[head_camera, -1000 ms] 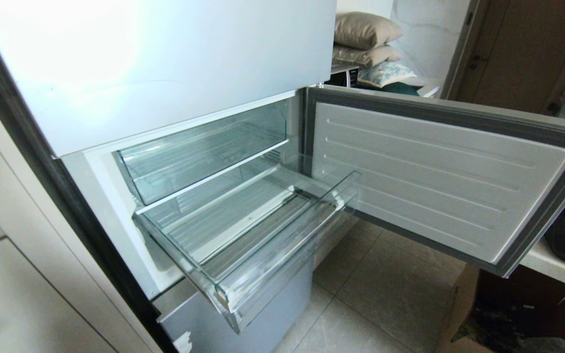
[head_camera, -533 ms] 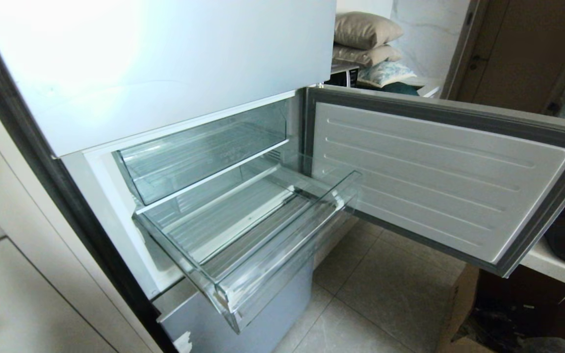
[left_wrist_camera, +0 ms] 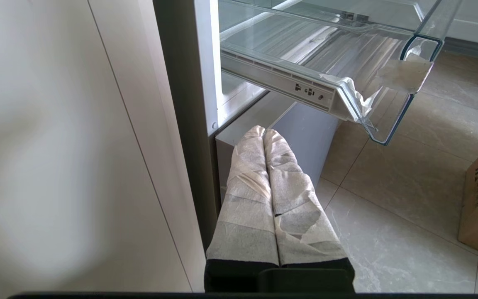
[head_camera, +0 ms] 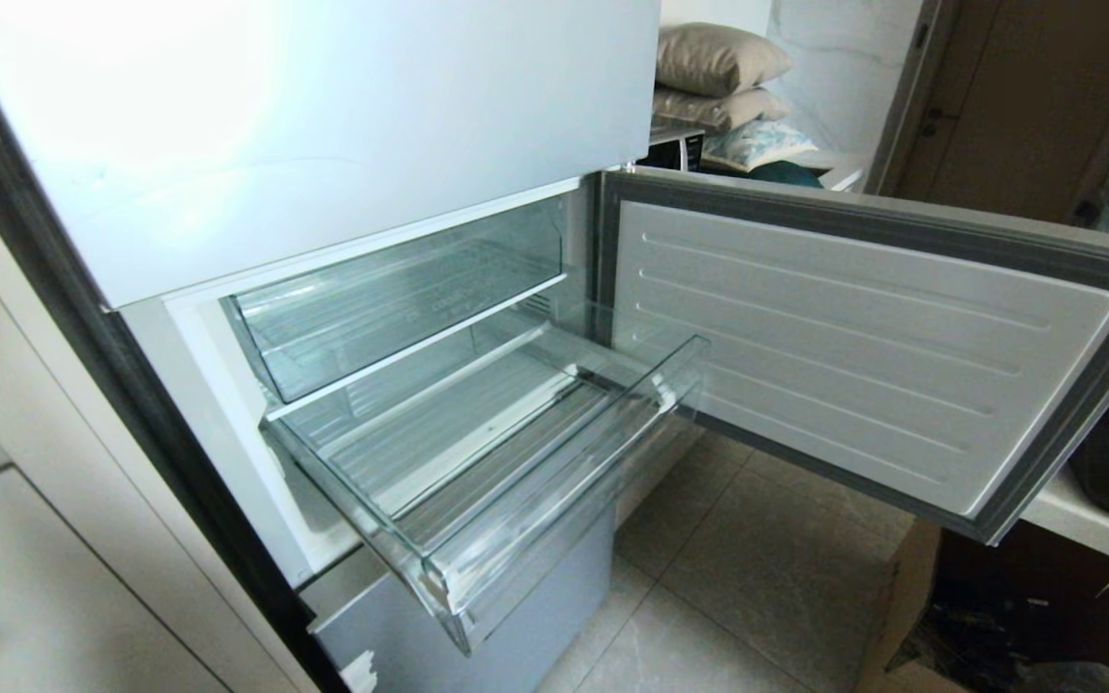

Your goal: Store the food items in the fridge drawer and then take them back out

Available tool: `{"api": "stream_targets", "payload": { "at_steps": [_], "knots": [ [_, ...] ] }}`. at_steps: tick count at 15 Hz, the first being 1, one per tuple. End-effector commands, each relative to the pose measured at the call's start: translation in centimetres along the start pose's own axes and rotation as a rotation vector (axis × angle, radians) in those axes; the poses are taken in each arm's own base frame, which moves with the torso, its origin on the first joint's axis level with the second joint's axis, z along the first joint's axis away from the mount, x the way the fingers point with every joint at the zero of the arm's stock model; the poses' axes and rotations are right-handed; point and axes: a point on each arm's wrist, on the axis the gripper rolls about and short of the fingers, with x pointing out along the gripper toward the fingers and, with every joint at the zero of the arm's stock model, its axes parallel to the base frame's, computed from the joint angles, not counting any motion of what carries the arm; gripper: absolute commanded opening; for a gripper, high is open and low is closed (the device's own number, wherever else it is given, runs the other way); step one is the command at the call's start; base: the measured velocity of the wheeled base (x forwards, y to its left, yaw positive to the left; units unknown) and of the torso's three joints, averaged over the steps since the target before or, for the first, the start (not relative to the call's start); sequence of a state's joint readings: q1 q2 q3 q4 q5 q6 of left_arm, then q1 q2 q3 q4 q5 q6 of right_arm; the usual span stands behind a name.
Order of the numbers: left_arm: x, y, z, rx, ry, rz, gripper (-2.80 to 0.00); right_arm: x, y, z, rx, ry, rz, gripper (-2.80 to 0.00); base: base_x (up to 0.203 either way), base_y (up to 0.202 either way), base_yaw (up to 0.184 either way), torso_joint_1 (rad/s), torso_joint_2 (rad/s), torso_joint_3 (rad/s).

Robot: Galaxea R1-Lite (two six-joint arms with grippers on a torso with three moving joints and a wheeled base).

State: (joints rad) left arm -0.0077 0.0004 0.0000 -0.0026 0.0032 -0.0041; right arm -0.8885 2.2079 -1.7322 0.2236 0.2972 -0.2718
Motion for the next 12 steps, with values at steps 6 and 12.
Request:
{"api": "stream_targets", "payload": {
  "at_steps": [6, 12],
  "knots": [
    [0.0, 0.0, 0.0, 0.0, -0.001, 0.001, -2.8, -0.7, 2.1, 0.3, -0.024, -0.009, 0.089, -2.8, 0.0, 0.0, 0.0, 0.0, 0.0, 0.0],
    [0.0, 0.0, 0.0, 0.0, -0.001, 0.0, -2.8, 0.9, 2.4, -0.2, -0.006, -0.027, 0.105, -2.8, 0.0, 0.0, 0.0, 0.0, 0.0, 0.0]
  ]
}}
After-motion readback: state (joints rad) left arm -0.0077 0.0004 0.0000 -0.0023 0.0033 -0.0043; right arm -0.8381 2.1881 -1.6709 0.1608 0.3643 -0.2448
